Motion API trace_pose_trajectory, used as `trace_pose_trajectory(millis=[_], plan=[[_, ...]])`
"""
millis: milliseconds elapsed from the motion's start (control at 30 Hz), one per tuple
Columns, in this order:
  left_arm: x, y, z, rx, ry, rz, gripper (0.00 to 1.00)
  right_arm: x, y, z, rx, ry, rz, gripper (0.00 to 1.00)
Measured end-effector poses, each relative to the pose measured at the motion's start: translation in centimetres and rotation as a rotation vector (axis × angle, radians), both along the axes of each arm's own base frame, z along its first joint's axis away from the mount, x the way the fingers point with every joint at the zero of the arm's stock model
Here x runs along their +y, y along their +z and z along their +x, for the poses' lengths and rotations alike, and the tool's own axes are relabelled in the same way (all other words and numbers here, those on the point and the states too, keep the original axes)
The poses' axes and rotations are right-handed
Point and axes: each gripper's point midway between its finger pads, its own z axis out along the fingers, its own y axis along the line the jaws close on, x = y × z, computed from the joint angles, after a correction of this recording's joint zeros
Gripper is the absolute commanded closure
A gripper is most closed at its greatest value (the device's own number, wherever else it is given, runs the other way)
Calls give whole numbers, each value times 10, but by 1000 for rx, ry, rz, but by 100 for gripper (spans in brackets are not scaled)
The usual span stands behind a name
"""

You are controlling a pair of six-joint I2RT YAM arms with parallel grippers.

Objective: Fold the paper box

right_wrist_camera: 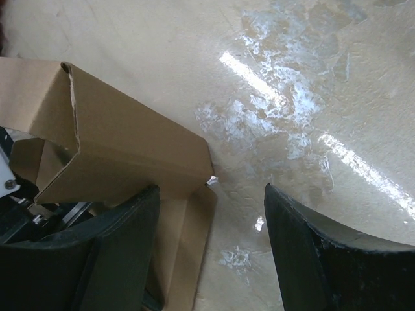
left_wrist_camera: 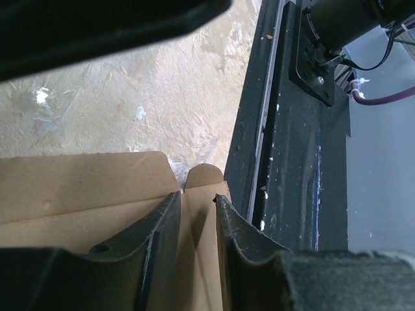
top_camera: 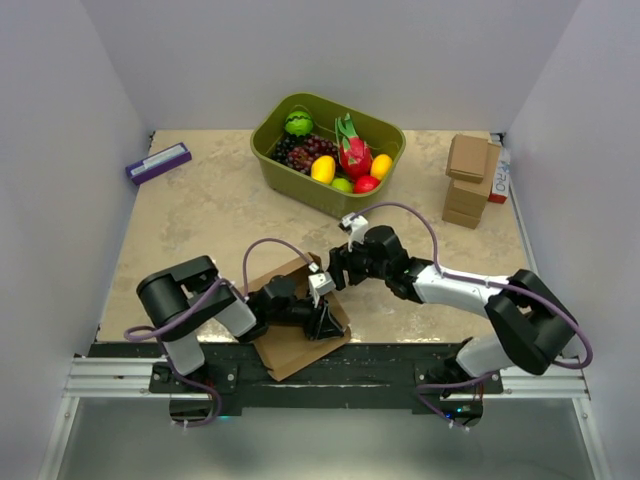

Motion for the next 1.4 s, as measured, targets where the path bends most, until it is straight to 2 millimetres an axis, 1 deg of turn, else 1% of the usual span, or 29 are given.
trace_pose_trajectory(millis=[67, 100, 200, 267, 367, 467, 600, 667, 700, 800, 833, 933, 1000, 1067, 1133, 1200, 1267, 1367, 1400], plan=[[1, 1, 1, -3, 5, 13, 56, 0, 0, 0, 4, -7, -1, 29], [1, 2, 2, -9, 9, 22, 48, 0, 1, 0, 4, -12, 2, 28], [4, 10, 9, -31, 43, 52, 37, -4, 7, 3, -6, -51, 8, 24], [6, 19, 15, -50, 74, 67, 32, -9, 15, 6, -24, -85, 15, 20], [12, 35, 21, -73, 122, 78, 28, -16, 26, 9, -50, -131, 24, 17], [21, 45, 23, -82, 160, 98, 25, -23, 30, 9, -61, -165, 23, 15], [37, 57, 22, -85, 207, 140, 23, -30, 34, 4, -80, -164, 23, 16], [43, 71, 23, -96, 230, 141, 21, -30, 45, 3, -107, -152, 38, 16], [45, 81, 25, -106, 245, 136, 21, -30, 52, 2, -127, -143, 50, 17], [51, 118, 30, -142, 290, 106, 18, -28, 71, -2, -175, -112, 82, 19], [52, 135, 33, -157, 310, 94, 18, -27, 75, -3, -182, -102, 83, 20], [58, 166, 46, -177, 363, 77, 16, -18, 83, -6, -195, -67, 80, 21], [67, 185, 63, -180, 429, 79, 14, -8, 85, -7, -196, -37, 68, 23], [82, 195, 82, -179, 505, 92, 9, 4, 85, -8, -196, -10, 54, 25], [101, 201, 102, -169, 592, 125, 7, 16, 83, -8, -189, 13, 38, 27], [119, 202, 117, -154, 664, 164, 5, 29, 78, -6, -182, 27, 12, 30], [135, 201, 126, -136, 711, 201, 3, 38, 68, -5, -170, 34, -22, 33], [161, 198, 139, -106, 784, 258, 2, 45, 51, -4, -149, 27, -81, 45], [171, 198, 143, -99, 809, 274, 2, 45, 46, -4, -145, 20, -99, 54]])
